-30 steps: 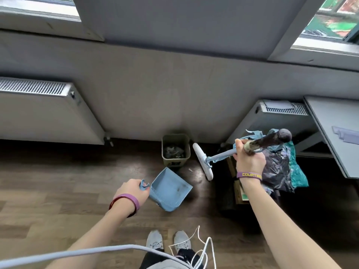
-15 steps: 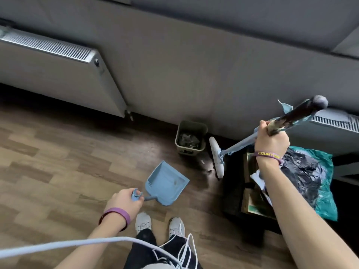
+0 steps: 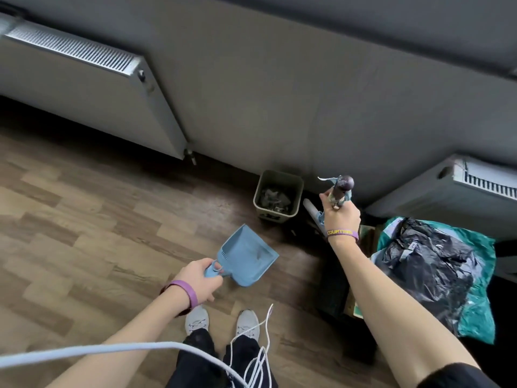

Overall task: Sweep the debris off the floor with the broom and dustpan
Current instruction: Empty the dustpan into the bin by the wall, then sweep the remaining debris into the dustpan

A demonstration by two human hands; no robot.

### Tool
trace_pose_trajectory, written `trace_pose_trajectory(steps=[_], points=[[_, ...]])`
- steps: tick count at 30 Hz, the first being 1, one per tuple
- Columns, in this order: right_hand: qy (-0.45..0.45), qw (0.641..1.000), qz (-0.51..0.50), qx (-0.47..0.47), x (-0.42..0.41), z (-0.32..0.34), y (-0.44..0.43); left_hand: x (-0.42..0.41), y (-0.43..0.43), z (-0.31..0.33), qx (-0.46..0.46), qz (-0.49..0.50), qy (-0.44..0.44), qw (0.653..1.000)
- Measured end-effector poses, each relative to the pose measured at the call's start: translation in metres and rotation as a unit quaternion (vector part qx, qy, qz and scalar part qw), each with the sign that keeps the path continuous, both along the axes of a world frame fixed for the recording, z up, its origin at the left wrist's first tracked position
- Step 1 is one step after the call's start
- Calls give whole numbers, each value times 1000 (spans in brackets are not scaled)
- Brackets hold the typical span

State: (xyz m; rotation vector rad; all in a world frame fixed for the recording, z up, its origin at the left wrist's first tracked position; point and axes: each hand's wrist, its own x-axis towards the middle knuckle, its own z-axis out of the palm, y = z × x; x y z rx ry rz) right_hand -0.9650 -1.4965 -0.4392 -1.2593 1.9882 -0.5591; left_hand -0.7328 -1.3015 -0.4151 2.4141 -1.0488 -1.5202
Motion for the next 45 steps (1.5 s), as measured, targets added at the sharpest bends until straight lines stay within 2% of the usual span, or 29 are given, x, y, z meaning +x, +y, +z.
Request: trace_pose_trajectory(steps=[5,9,15,20,23,26,31,37,40,45], points=[[31,995,62,78,11,-41,-1,-10,-6,-18,-4,56,75,996],[83,980,143,110,13,-64,12,-2,2,-31,11,71,53,996],[143,915,360,115,47,-79,40,3,25,-38,16,163,69,984],[157,877,445,90,75,-76,78,13,38,-32,8,227,74,971],[165,865,463,100,93,-80,90,25,51,-27,1,260,82,962],[210,824,514,115,104,-84,108,38,70,-26,-1,283,79,956],[264,723,606,200,119,-87,151,67,122,-30,-3,327,77,942],[289,652,655,249,174,-71,214,120,209,-31,-34,390,88,916],[269,649,659,268,221,-63,253,156,260,-35,-54,424,88,900],[244,696,637,225,315,-67,346,220,355,-43,-64,441,94,890]])
